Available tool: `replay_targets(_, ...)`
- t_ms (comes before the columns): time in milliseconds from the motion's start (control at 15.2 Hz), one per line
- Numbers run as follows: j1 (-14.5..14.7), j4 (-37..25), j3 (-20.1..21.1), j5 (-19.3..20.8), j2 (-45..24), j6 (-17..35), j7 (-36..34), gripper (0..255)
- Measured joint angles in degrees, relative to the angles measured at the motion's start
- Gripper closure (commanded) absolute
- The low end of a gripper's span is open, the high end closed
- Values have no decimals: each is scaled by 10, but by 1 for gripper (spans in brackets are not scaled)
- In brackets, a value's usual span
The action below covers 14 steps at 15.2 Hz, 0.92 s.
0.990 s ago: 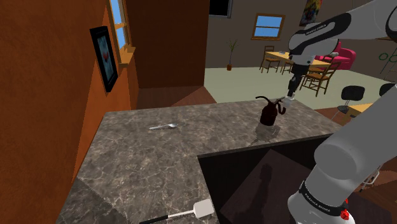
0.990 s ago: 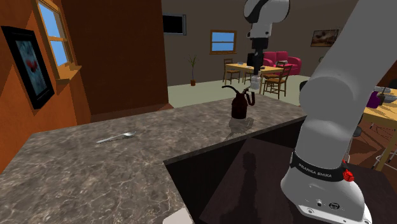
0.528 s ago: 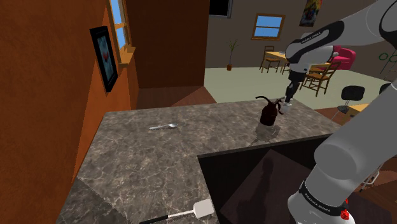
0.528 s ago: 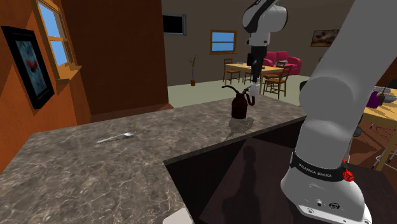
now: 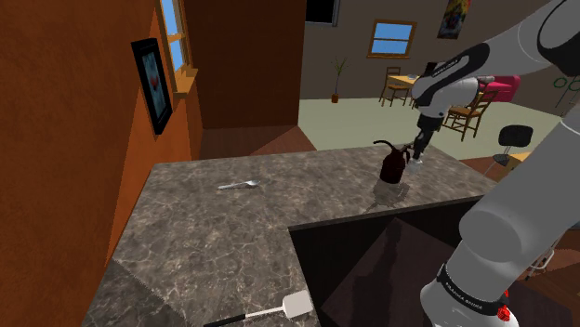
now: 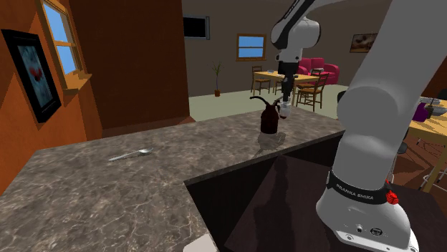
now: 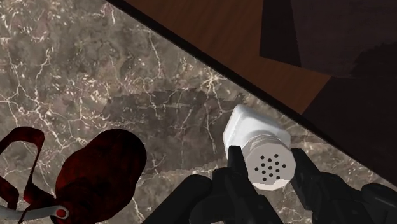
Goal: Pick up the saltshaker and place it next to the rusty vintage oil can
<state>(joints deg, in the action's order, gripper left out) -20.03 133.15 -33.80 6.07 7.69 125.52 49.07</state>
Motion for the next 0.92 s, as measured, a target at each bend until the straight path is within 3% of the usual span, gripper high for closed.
replay_targets(924,3,44,-10,-53,-80,113,41,255)
